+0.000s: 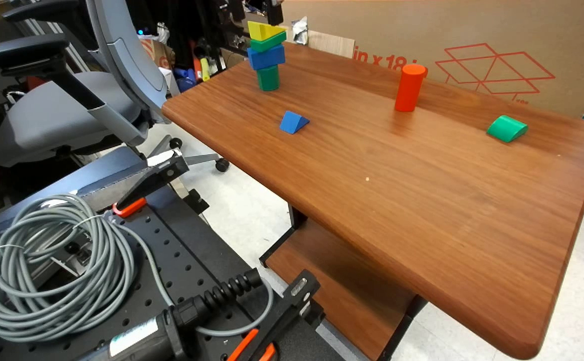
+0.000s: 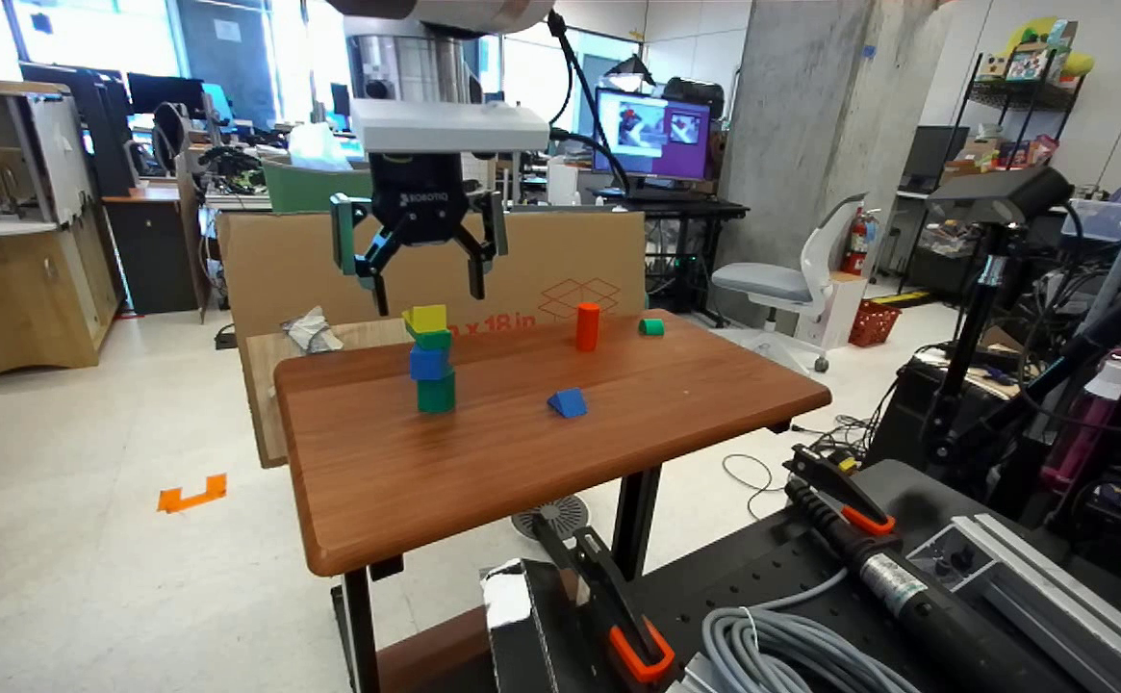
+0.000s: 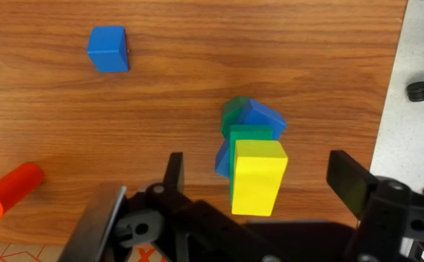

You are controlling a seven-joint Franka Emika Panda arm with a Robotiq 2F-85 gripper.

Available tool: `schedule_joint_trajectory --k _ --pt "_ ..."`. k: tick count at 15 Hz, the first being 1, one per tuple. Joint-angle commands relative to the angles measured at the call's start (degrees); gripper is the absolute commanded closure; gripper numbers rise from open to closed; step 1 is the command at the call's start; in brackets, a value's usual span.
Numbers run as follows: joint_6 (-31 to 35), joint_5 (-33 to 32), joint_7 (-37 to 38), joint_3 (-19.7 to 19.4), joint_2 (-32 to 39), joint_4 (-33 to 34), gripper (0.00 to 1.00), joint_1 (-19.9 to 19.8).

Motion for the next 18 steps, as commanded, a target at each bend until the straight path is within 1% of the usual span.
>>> schedule_joint_trajectory --k 1,2,4,5,6,8,11,12,16,18 --pt "-0.3 -1.7 1.8 -1.8 2.1 2.3 0.07 1.8" --pt "-0.2 -1.7 1.7 -1.9 2.3 2.5 0.28 1.8" --pt "-0.3 -1.8 1.6 -2.0 2.7 2.8 0.33 2.1" --pt "-0.3 -1.8 1.6 -2.0 2.8 2.8 0.40 2.3" --pt "-0.4 -1.8 1.6 -2.1 2.9 3.0 0.49 2.4" --pt "-0.4 -1.8 1.6 -2.2 3.1 3.1 0.63 2.8" --pt "-0.4 -2.0 1.8 -2.3 2.8 2.7 0.87 3.3" --pt "-0.2 -2.1 1.9 -2.3 2.5 2.5 0.91 3.4" --pt "0.1 -1.2 1.4 -2.2 0.1 0.5 0.91 2.9" --pt "-0.4 0.5 -0.4 -1.2 -2.0 -0.9 0.91 2.0"
